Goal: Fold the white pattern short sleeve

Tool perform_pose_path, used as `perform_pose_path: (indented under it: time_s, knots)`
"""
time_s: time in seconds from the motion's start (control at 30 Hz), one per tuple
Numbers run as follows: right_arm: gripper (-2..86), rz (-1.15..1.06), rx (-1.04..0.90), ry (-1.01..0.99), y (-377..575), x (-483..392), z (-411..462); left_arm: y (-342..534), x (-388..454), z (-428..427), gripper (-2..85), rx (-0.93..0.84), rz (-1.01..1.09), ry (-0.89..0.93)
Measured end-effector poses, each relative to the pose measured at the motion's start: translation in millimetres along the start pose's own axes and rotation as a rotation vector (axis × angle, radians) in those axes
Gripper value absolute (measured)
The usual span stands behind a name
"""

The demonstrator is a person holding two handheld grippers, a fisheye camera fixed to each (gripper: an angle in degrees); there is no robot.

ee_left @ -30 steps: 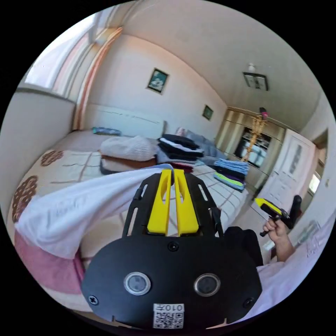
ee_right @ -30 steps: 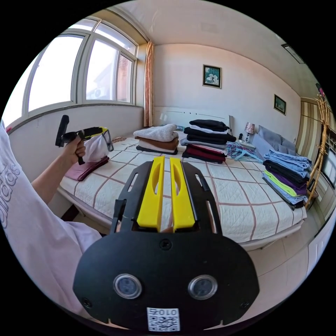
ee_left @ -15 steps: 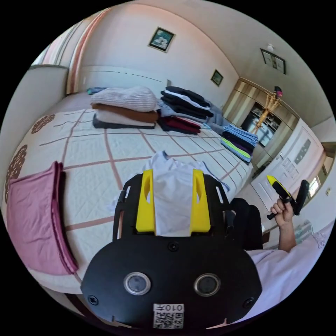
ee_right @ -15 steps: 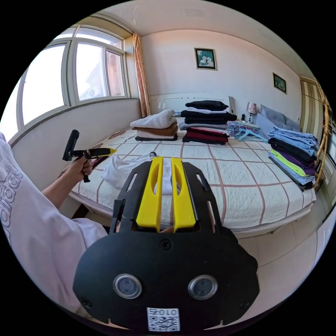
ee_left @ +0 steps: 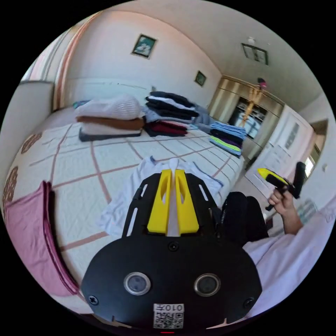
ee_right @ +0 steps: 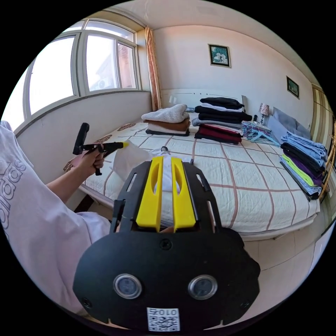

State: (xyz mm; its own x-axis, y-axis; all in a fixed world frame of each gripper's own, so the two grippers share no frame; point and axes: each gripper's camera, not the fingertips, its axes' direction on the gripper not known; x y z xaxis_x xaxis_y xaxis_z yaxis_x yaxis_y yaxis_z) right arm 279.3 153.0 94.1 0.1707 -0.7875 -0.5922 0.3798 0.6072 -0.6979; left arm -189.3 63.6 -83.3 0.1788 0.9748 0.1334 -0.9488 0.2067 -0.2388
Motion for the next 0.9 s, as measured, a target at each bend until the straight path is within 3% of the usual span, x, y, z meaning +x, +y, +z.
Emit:
perform_pose_path:
  time_s: [0.07,0.17,0.23,0.43,0.6,0.9]
  knots:
    - [7.5,0.032,-0.006,-0.103,-6,17,3,-15,56,-1,0.5,-0.001,0.216,0.139]
    - [11.2,0.182,-0.075,-0.489,-18,65,22,-9,136,-4,0.1,-0.028,0.478,0.239]
    - [14.0,0.303,-0.145,-0.742,-18,101,47,2,161,-8,0.0,-0.027,0.544,0.272]
    - [15.7,0.494,-0.318,-0.856,-11,158,89,23,197,-19,-0.1,-0.014,0.562,0.226]
    - [15.2,0.549,-0.344,-0.876,-22,192,85,21,216,-31,-0.1,0.019,0.590,0.131]
    - [13.2,0.656,-0.339,-0.948,-37,228,99,23,258,-19,0.4,-0.014,0.717,0.125]
